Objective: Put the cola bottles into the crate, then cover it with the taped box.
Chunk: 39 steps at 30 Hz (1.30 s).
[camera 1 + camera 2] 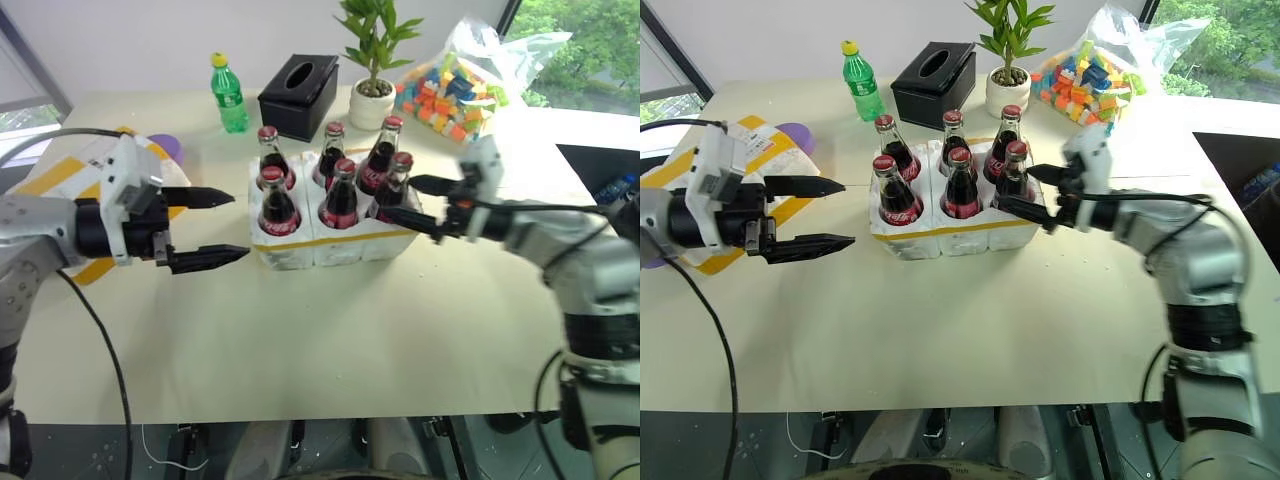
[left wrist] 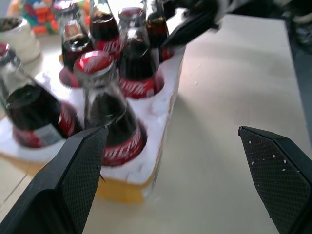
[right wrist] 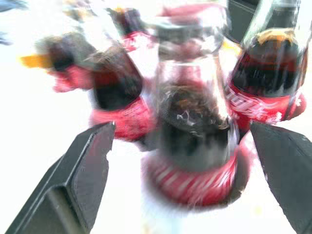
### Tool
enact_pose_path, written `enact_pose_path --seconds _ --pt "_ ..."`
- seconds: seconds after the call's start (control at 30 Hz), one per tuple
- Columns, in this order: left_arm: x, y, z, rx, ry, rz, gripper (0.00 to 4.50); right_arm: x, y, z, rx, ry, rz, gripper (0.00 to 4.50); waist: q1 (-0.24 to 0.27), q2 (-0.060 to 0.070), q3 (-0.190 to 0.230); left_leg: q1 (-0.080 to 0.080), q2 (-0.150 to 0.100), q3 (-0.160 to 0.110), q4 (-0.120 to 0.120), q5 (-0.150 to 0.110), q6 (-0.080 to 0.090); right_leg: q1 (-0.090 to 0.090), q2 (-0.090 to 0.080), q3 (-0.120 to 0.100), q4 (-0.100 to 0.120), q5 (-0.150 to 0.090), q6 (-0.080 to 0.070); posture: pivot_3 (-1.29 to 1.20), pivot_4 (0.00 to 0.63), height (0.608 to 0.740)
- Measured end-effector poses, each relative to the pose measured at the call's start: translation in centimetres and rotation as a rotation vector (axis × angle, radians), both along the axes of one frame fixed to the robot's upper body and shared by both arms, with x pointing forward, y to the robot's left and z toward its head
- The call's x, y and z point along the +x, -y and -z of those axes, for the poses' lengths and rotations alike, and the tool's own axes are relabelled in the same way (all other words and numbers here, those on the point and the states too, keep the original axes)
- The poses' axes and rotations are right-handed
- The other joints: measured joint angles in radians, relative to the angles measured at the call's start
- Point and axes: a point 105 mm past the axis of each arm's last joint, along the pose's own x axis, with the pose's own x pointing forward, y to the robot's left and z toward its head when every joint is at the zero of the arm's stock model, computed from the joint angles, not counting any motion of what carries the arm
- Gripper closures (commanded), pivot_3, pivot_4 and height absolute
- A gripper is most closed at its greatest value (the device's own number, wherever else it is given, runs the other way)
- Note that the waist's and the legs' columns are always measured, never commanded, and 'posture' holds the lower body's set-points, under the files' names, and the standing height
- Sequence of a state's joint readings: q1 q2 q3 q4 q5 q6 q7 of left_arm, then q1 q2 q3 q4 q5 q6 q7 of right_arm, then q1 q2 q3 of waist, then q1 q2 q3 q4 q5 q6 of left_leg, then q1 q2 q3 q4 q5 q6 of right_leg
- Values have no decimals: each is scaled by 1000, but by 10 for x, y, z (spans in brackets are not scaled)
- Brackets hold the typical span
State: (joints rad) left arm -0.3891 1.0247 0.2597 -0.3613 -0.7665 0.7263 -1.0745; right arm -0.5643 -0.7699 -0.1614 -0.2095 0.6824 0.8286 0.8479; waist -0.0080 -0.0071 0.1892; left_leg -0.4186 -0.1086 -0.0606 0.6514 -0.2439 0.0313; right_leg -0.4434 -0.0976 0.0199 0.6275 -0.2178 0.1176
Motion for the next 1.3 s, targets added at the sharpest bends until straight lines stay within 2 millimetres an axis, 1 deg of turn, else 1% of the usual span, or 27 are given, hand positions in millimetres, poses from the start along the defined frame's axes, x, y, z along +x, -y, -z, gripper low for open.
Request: enact_pose_path --seconds 0.03,0.1,0.13,0.17,0.2,0.27,0.3,0.37,0.47,0.53,0.6,0.7,0.77,0.8,0.83,0.93,1.0,1.13,1.23,1.3 --pt "0 -4 -1 13 12 -27 0 -14 5 -14 5 21 -44 46 0 0 0 0 0 0 0 0 0 0 0 0 -1 0 0 0 150 732" --pt "0 -11 -3 30 39 -73 0 -34 9 -32 11 44 -116 46 -3 0 0 1 1 0 0 0 0 1 0 0 -1 0 0 0 150 732" --pt "-1 -17 -3 50 60 -114 0 -45 12 -40 16 41 -158 46 -5 0 0 1 1 0 0 0 0 1 0 1 -1 0 0 0 150 732" --pt "0 -27 -4 80 84 -180 0 -54 18 -52 18 52 -181 46 -8 0 0 2 1 1 0 0 0 1 0 1 -1 0 0 0 150 732" --pt "0 -32 -5 94 96 -210 0 -57 21 -57 19 59 -183 46 -8 0 0 2 1 1 -1 0 0 2 0 1 -2 0 0 0 150 732" --pt "-3 -55 -2 190 146 -342 0 -58 25 -67 25 74 -191 46 -12 0 0 5 2 3 -3 0 0 3 0 2 -3 0 -2 0 150 732" --pt "-7 -73 3 270 166 -427 0 -55 27 -67 29 73 -191 46 -15 -1 0 7 3 5 -5 0 0 4 -1 2 -4 -1 -4 0 150 732" --pt "-15 -101 13 380 170 -553 0 -49 27 -61 25 56 -189 46 -10 0 0 8 4 5 -6 0 0 5 -1 2 -5 -1 -4 0 150 732" --pt "-41 -142 29 573 176 -704 0 -44 17 -49 8 35 -230 46 -6 0 0 7 4 6 -7 -2 1 6 -1 2 -9 -1 -5 0 150 732" --pt "-60 -164 37 701 171 -763 0 -43 12 -44 4 28 -260 46 0 -1 -1 6 4 6 -6 -3 1 6 -2 1 -12 -1 -5 0 150 732" --pt "-72 -180 44 792 157 -808 0 -44 10 -43 3 29 -282 46 12 -1 0 6 4 6 -5 -4 0 7 -2 1 -14 -1 -6 0 150 732" --pt "-74 -210 45 892 210 -936 0 -44 6 -46 -3 40 -310 46 26 -1 -1 6 4 6 -4 -5 0 9 -4 -2 -15 -1 -6 0 150 732" --pt "-66 -227 52 938 249 -1006 0 -46 5 -48 -11 45 -329 46 28 0 -1 7 4 7 -4 -5 0 10 -5 -3 -15 -1 -6 0 150 732" --pt "-62 -232 58 949 257 -1023 0 -47 5 -48 -11 44 -339 46 28 0 -1 7 4 7 -4 -5 0 11 -5 -3 -15 -1 -6 0 150 732" --pt "-53 -237 67 959 273 -1039 0 -50 5 -49 -23 40 -350 46 29 0 -1 7 4 7 -4 -5 0 11 -5 -3 -15 -1 -6 0 150 732" --pt "-40 -246 89 991 279 -1043 0 -57 2 -51 -55 51 -372 46 21 -2 -1 5 4 7 -5 -5 1 7 -5 -3 -15 0 -5 0 150 732" --pt "-29 -250 93 1004 312 -1048 0 -60 2 -54 -57 50 -378 46 19 -2 -2 3 4 7 -5 -5 1 5 -5 -3 -14 1 -3 0 150 732" --pt "-6 -259 93 1022 390 -1070 0 -67 2 -59 -64 52 -375 46 20 -2 -2 0 4 8 -5 -5 0 1 -5 -3 -11 2 -2 0 150 732" --pt "5 -260 105 1026 398 -1061 0 -71 2 -62 -77 68 -362 46 19 -2 -2 0 4 8 -5 -5 1 1 -5 -3 -11 2 -2 0 150 732" --pt "9 -261 113 1027 390 -1054 0 -73 2 -61 -86 63 -356 46 19 -2 -2 0 4 8 -5 -5 1 1 -5 -3 -11 2 -2 0 150 732"
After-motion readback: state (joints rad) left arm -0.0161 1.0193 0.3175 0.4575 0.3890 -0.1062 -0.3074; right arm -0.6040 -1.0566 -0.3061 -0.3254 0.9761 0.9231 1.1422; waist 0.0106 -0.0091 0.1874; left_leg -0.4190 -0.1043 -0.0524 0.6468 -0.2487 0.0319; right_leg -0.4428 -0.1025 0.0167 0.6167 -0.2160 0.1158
